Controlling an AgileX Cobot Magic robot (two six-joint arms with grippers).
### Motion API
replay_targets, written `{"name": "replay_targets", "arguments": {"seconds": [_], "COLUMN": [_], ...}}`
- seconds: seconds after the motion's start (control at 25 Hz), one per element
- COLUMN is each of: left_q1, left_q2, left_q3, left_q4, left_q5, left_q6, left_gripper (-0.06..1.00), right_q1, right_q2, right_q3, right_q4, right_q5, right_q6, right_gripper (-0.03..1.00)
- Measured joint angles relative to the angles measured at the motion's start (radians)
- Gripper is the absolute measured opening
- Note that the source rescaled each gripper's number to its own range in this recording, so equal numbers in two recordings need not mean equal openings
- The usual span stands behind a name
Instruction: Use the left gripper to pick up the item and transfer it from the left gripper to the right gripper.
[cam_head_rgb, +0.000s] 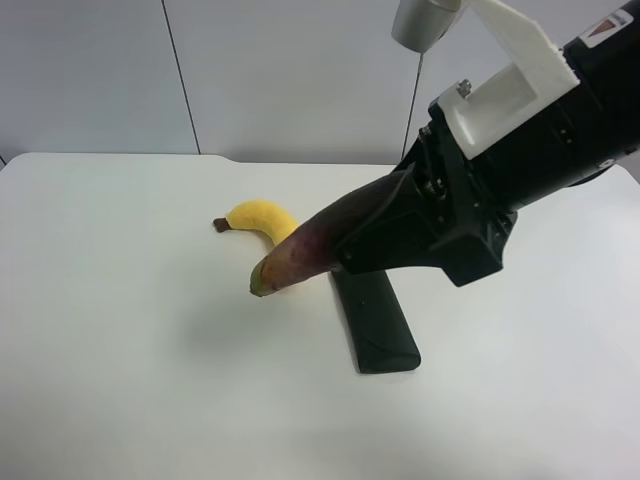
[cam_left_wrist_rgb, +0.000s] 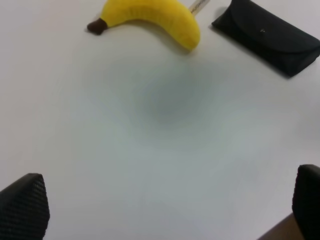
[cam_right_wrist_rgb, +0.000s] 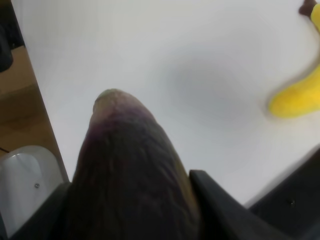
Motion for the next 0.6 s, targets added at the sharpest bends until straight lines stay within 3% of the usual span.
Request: {"name": "replay_targets", "arguments": {"seconds": [0.44, 0.6], "left_q1": [0.001, 0.077], "left_q2": [-0.003, -0.003], "left_q3": [0.003, 0.003], "left_q4": [-0.004, -0.004], "left_q5": [-0.018, -0.018], "left_q6": [0.002, 0.002], "left_gripper": [1.00, 1.00], "right_q1": [0.000, 0.000], "right_q2": [0.000, 0.000], "right_q3": [0.000, 0.000], "right_q4": [0.000, -0.002], "right_q5": [0.000, -0.002], "right_q6": [0.000, 0.000], "right_gripper": [0.01, 0.01]}}
